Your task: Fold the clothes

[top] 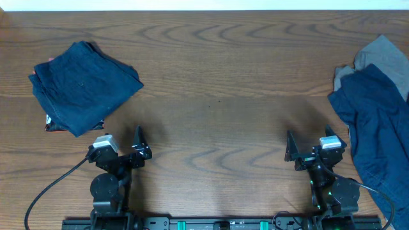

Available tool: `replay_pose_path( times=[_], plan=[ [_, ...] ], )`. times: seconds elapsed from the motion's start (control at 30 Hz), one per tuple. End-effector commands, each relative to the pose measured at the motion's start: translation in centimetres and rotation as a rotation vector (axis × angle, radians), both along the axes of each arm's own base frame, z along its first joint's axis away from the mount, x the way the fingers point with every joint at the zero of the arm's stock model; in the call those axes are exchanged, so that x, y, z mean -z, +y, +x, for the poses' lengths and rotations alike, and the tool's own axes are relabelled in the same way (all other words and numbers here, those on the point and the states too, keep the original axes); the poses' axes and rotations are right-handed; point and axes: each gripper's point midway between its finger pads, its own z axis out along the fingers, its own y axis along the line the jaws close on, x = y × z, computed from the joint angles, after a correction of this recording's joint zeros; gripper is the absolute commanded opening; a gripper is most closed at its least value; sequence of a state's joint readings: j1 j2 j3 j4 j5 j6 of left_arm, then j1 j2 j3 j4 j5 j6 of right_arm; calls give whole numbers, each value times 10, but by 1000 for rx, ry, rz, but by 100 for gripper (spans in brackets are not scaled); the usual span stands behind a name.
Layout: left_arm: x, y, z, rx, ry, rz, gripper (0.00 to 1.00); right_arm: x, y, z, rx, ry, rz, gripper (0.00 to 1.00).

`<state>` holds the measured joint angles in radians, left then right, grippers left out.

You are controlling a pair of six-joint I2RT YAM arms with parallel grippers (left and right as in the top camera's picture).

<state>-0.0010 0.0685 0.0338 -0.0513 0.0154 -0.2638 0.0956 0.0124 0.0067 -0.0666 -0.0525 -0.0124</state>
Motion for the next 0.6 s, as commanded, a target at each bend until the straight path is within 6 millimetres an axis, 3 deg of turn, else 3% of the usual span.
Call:
replay_pose_path(
  times=[0.0,0.57],
  plan=[
    [19,2,-1,-7,50,14,98,1,4,-1,-20,-1,-11,99],
    [15,2,-1,-7,42,9,98,0,4,-1,-17,3,11,99]
  ],
)
